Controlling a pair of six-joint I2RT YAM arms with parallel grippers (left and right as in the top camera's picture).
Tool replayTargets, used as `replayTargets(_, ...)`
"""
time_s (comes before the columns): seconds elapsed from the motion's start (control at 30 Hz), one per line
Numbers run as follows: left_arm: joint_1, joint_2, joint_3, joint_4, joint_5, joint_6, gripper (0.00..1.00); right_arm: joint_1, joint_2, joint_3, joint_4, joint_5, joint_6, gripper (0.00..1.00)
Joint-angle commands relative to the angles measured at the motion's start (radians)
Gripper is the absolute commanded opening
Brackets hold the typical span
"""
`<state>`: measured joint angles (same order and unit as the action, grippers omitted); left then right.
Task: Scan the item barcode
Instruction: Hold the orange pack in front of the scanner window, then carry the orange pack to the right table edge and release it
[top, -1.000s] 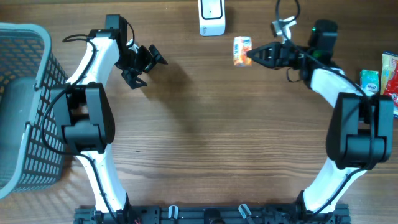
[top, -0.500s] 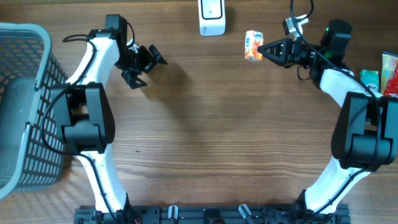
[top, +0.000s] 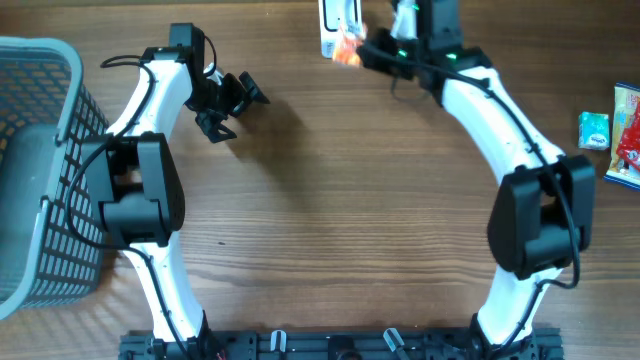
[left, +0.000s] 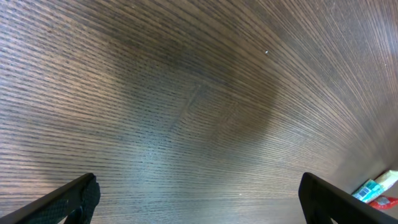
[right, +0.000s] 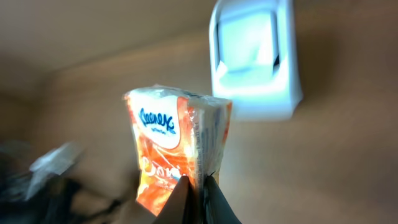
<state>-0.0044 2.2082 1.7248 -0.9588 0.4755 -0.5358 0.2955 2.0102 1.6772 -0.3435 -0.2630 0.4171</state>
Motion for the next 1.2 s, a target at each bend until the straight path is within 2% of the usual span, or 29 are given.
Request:
replayTargets(0.0,0.002,-0.024,-0.004,0.000,-0.002,0.012,1.00,0.131,0.007,0.049,0.113,0.618,-0.449,0.05)
replayTargets(0.17,0.002,-0.024,-0.004,0.000,-0.002,0.012,1.00,0.205,0.174,0.049,0.588,0.908,-1.112,0.05)
replayTargets(0.2,0.002,-0.024,-0.004,0.000,-0.002,0.012,1.00,0.204,0.209,0.049,0.658,0.916,-1.211,0.05)
replayTargets(0.27,0.002,-0.024,-0.004,0.000,-0.002,0.012,1.00,0.204,0.262,0.049,0.721,0.914,-1.352,0.05)
replayTargets(0.33,0.002,-0.024,-0.004,0.000,-0.002,0.012,1.00,0.204,0.305,0.049,0.750,0.914,-1.420,0.05)
replayTargets(0.6,0.002,-0.024,-0.004,0.000,-0.002,0.012,1.00,0.203,0.344,0.049,0.797,0.900,-1.437,0.04)
replayTargets(0.7,0.002,-0.024,-0.004,0.000,-0.002,0.012,1.00,0.178,0.344,0.049,0.885,1.046,-1.439,0.04)
replayTargets(0.77,0.002,-0.024,-0.004,0.000,-0.002,0.012,1.00,0.126,0.344,0.049,0.876,1.155,-1.439,0.04)
replayTargets(0.87,0.002,-0.024,-0.004,0.000,-0.002,0.012,1.00,-0.021,0.344,0.049,0.864,1.453,-1.342,0.04)
replayTargets(0.97,0.002,-0.024,-0.004,0.000,-0.002,0.012,1.00,-0.177,0.344,0.049,0.736,1.695,-1.135,0.04)
replayTargets(1.0,0.002,-0.024,-0.004,0.000,-0.002,0.012,1.00,-0.235,0.344,0.049,0.635,1.743,-1.058,0.04)
replayTargets(1.17,0.002,-0.024,-0.004,0.000,-0.002,0.012,1.00,-0.404,0.344,0.049,0.183,1.706,-0.793,0.04)
